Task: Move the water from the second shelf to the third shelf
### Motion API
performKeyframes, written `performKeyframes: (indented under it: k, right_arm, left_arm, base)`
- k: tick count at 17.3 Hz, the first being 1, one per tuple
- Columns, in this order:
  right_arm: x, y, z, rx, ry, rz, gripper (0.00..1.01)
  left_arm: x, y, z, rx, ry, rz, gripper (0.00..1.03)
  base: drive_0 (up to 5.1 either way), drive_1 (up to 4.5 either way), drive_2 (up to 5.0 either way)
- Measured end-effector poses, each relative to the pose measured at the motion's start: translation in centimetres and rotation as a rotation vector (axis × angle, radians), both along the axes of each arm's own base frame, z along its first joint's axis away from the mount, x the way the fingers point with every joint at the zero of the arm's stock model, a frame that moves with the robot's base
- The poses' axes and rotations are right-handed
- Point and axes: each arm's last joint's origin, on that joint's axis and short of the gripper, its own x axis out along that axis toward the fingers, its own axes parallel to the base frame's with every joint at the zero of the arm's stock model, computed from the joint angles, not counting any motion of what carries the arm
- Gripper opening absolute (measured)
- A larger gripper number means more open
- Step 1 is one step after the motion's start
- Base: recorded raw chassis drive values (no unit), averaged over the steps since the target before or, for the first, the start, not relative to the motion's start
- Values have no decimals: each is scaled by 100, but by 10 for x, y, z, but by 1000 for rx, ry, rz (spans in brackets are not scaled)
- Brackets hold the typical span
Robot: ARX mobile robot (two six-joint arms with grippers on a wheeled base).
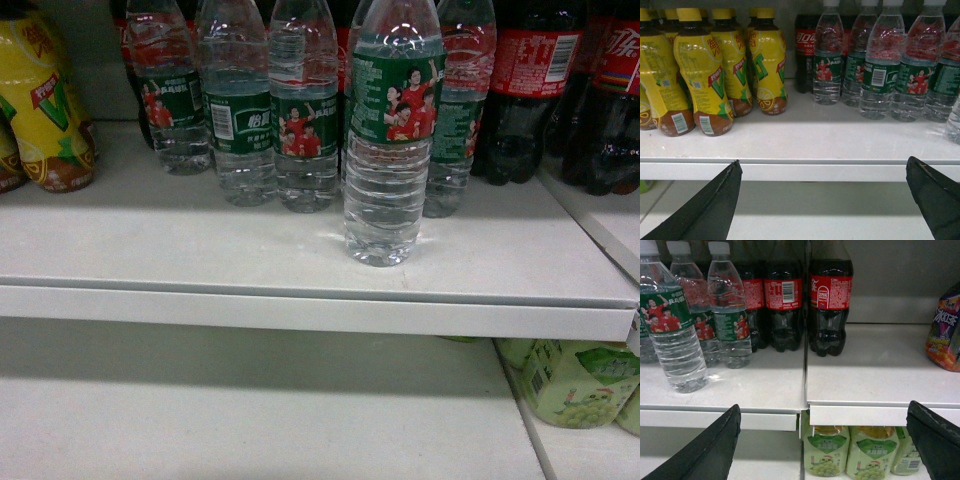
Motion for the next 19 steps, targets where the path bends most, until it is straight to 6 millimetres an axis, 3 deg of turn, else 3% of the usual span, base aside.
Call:
performKeyframes:
  k: [2, 3, 4, 8, 11, 14, 17, 19]
  right_arm:
    - [0, 0, -1, 13, 25, 7, 98]
    - [2, -1, -3, 104, 176, 41, 98]
    - [8, -4, 1, 176, 197, 37, 98]
    - [49, -8, 62, 211, 40, 71, 98]
    - [79, 13, 76, 193, 12, 146, 98]
    - [102, 51, 53, 158, 99, 240, 98]
    - [113, 94, 20, 69, 193, 372, 98]
    - [123, 113, 9, 24, 222, 401, 98]
  left_arm:
    - [0, 0, 0, 0, 0, 0, 98]
    - [0, 0, 0, 0, -1, 0, 98]
    - [0, 0, 0, 0, 0, 1, 98]
    - [0, 0, 0, 0, 0, 0, 98]
    - [0, 0, 0, 0, 0, 0, 98]
    - [0, 0, 0, 0, 0, 0, 98]
    - [0, 0, 0, 0, 0, 0, 98]
    - [0, 0, 0, 0, 0, 0, 98]
  base:
    - [0, 0, 0]
    - [0, 0, 0]
    - [0, 0, 0]
    - [0, 0, 0]
    - [0, 0, 0]
    - [0, 0, 0]
    - [0, 0, 0]
    - [0, 0, 0]
